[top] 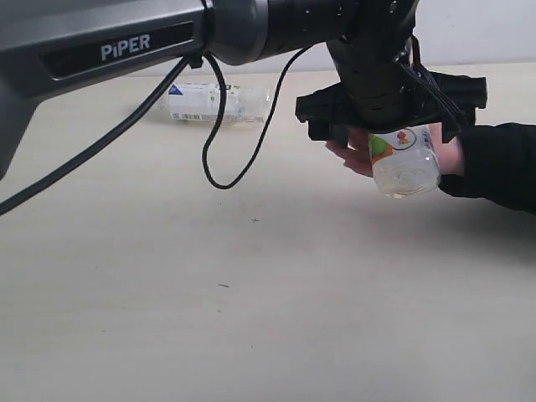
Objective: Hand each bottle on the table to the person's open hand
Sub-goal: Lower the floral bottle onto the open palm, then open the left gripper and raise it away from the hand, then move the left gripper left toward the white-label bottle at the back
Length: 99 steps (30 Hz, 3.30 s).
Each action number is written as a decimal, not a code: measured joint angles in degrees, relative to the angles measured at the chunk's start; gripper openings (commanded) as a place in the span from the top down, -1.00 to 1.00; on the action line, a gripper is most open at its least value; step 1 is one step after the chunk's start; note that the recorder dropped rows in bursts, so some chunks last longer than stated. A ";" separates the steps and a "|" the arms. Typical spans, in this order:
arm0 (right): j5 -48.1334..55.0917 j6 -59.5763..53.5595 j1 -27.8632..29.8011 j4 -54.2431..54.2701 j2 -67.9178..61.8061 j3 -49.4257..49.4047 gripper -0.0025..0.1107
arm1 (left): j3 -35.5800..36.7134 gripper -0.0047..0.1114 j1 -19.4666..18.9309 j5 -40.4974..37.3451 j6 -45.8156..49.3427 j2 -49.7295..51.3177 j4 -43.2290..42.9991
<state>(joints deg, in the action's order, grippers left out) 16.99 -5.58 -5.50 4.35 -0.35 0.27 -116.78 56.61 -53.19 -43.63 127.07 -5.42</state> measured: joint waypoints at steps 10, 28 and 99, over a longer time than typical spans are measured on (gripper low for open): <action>0.00 0.00 0.00 0.00 0.00 0.00 0.96 | 0.00 -0.89 -2.06 -7.24 10.97 -6.45 0.24; 0.00 0.00 0.00 0.00 0.00 0.00 0.96 | 4.45 0.92 -4.86 -16.65 38.12 -11.46 1.07; 0.00 0.00 0.00 0.00 0.00 0.00 0.96 | 50.10 0.92 -42.23 11.53 84.99 -39.12 43.29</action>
<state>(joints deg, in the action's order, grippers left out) 16.99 -5.58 -5.50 4.35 -0.35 0.27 -66.68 14.38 -41.66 41.36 87.95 37.87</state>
